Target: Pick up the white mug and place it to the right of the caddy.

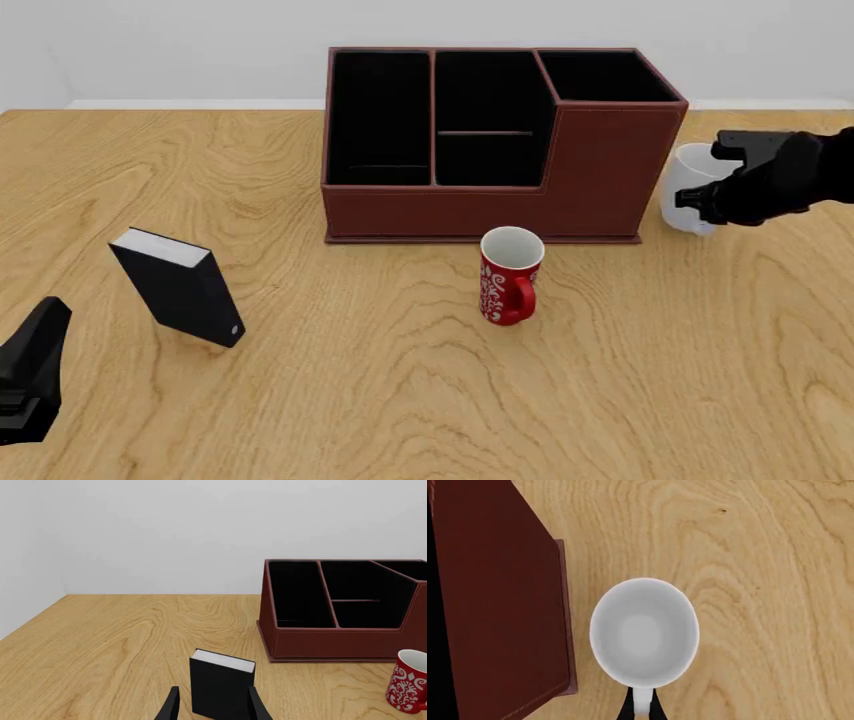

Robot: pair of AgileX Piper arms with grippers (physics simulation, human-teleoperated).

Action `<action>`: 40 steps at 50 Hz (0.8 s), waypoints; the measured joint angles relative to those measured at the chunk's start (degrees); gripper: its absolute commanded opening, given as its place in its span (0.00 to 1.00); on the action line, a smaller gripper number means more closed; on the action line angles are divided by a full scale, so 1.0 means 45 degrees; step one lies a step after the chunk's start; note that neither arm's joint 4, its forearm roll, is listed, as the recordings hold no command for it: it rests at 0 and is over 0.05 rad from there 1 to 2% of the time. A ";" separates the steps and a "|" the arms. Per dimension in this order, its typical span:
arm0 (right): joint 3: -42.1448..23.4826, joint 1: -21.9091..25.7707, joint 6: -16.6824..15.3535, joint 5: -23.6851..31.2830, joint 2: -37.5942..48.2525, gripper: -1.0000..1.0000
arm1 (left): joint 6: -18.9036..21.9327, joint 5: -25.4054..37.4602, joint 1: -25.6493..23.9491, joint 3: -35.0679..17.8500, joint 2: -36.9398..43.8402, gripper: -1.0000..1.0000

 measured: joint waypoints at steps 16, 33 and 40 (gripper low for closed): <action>-0.0017 0.0174 -0.0150 -0.0049 0.0489 1.00 | 0.0000 0.0000 0.0000 0.0000 0.0000 1.00; 0.0097 0.0199 -0.0127 -0.0146 0.0543 1.00 | 0.0000 0.0000 0.0000 0.0000 0.0000 1.00; 0.0240 0.0217 -0.0018 -0.0199 0.0404 1.00 | 0.0000 0.0000 0.0000 0.0000 0.0000 1.00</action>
